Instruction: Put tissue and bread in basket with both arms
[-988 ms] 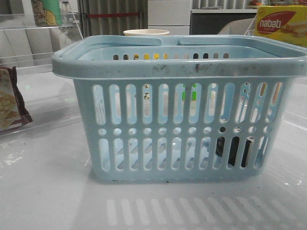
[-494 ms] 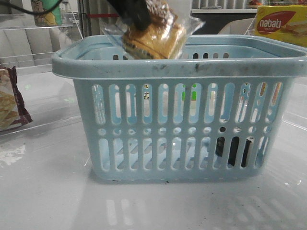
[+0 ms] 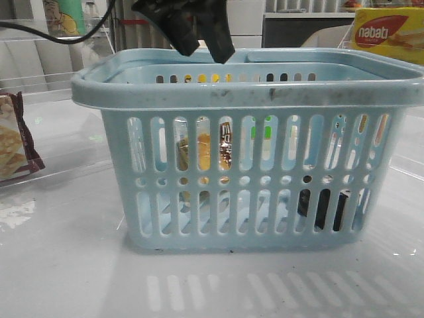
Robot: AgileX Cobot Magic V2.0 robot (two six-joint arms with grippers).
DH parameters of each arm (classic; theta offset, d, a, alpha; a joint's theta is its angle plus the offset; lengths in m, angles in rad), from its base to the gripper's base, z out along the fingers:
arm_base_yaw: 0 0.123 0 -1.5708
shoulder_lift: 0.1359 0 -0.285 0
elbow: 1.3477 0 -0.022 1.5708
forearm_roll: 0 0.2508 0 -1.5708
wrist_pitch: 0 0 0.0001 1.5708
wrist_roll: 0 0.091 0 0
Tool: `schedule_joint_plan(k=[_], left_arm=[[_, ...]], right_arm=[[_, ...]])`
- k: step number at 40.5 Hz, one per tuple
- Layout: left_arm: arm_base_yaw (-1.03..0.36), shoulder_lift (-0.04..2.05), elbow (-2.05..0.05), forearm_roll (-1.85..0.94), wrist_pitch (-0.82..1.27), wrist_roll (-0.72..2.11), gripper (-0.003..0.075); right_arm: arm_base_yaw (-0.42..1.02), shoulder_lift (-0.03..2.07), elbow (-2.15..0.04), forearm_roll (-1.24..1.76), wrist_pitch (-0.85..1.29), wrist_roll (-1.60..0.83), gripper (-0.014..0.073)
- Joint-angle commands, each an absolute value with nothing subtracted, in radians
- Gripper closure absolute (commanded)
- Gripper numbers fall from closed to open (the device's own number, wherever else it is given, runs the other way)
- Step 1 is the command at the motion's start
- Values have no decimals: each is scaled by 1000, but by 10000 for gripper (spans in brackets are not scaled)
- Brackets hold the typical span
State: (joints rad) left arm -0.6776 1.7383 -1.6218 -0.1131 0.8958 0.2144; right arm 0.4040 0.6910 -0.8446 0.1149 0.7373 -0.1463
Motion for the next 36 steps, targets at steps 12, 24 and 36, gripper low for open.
schedule_joint_plan(k=[12, 24, 36], left_arm=[[-685, 1420, -1505, -164, 801, 212, 298], [-685, 1118, -1225, -160, 722, 212, 298], [-685, 797, -918, -158, 685, 212, 298]], right_arm=[[405, 688, -872, 116, 669, -158, 3], [405, 688, -872, 116, 669, -158, 3], [405, 688, -872, 116, 671, -158, 3]])
